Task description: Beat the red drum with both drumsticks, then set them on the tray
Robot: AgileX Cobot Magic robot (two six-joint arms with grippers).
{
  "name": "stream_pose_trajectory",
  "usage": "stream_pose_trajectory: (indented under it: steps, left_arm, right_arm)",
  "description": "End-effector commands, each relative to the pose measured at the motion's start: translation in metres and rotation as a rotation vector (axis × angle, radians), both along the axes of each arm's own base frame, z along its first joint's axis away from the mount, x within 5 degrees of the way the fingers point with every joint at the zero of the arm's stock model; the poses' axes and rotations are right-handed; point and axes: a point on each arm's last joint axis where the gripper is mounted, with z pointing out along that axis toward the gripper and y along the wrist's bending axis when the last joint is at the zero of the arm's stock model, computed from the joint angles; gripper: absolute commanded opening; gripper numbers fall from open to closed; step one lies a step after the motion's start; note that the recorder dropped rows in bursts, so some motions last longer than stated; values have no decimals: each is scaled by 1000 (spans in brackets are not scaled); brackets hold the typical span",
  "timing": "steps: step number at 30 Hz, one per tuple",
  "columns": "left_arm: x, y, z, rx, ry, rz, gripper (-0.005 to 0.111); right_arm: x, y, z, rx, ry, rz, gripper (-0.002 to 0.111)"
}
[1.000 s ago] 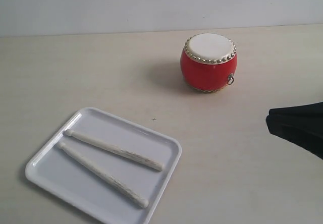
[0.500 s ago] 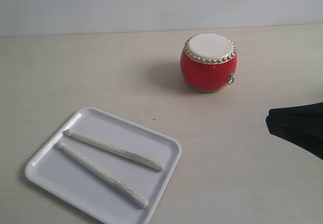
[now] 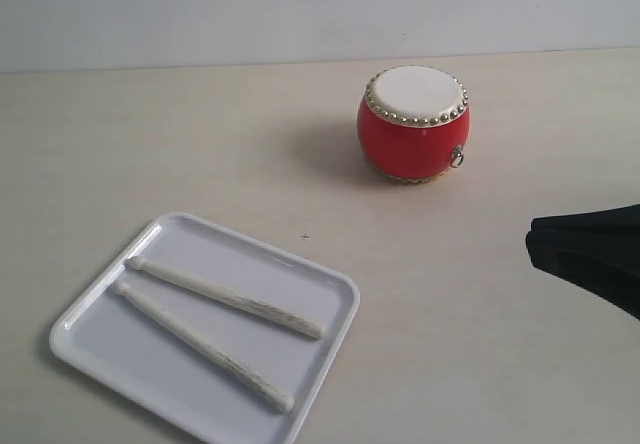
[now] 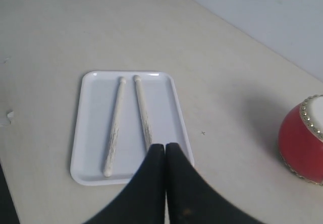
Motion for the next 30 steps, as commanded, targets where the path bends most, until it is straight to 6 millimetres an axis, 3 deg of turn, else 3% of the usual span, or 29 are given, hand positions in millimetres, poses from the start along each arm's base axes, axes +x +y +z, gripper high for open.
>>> stream_pose_trajectory:
  steps: [1, 14, 20, 23, 27, 30]
  left_arm:
    - [0, 0, -1, -2, 0, 2, 0]
    - [0, 0, -1, -2, 0, 2, 0]
    - [0, 0, -1, -2, 0, 2, 0]
    - [0, 0, -1, -2, 0, 2, 0]
    - [0, 0, -1, -2, 0, 2, 0]
    - [0, 0, -1, -2, 0, 2, 0]
  right_arm:
    - [0, 0, -1, 10, -2, -6, 0]
    - [2, -5, 2, 42, -6, -49, 0]
    - [18, -22, 3, 182, 118, -345, 0]
    - [29, -37, 2, 214, 93, -512, 0]
    - [39, -66, -14, 329, -61, -801, 0]
    - [31, -84, -36, 521, -114, -1001, 0]
